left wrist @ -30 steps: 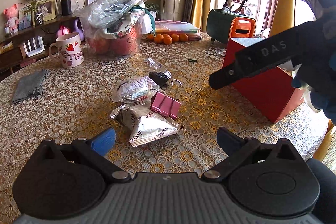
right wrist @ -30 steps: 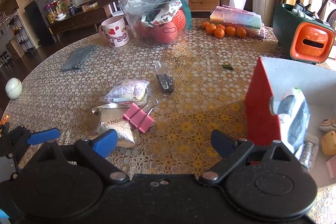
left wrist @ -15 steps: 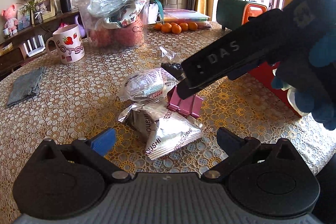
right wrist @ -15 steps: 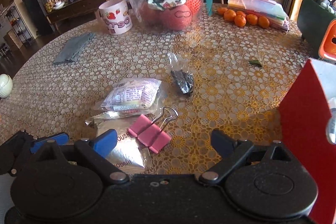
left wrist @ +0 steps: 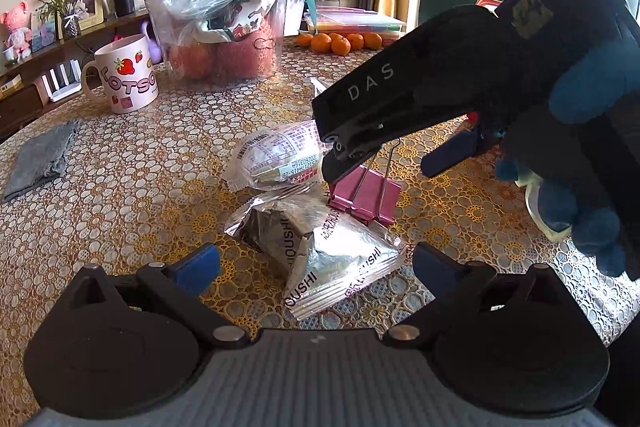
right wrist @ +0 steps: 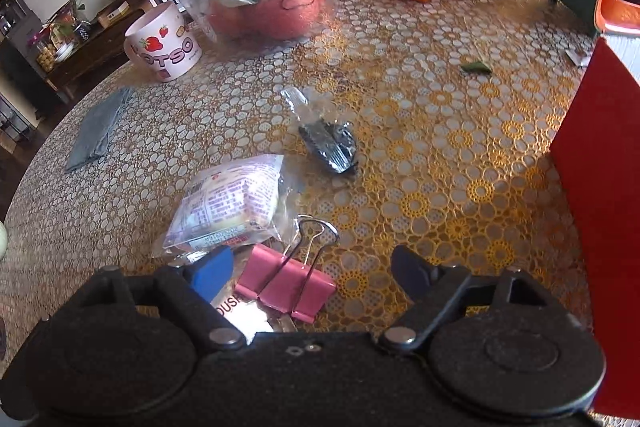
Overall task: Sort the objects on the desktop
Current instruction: 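Grasp the silver ZHOUSHI snack bag with the left gripper while the right gripper grasps the pink binder clip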
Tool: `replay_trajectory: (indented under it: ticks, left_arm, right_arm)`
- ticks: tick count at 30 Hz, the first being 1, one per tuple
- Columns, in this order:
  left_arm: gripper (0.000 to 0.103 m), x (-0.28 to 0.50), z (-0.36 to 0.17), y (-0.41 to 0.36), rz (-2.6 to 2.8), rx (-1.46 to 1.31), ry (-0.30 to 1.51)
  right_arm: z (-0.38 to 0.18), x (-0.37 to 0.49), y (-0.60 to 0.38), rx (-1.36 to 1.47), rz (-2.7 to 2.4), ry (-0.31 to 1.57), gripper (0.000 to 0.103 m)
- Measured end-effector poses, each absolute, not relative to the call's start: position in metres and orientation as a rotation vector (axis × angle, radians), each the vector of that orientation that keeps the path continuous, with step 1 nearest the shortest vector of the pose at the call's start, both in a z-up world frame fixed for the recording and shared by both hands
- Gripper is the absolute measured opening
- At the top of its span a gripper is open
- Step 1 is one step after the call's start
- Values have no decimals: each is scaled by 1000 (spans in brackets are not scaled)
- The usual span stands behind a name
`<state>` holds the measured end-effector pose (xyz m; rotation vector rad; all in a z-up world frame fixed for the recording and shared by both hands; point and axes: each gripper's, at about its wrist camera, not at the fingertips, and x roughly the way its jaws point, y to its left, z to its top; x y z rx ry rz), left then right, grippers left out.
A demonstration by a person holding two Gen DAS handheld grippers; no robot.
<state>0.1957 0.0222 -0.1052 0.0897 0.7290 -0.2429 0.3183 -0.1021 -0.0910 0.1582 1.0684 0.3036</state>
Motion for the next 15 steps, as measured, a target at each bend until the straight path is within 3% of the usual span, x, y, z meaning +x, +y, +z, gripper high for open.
replay_trajectory:
  ticks: [15]
  left_arm:
    - [103,222,-119,32,-247,-34,790]
  right_arm:
    - [-100,317,-85,164,291,1097,68]
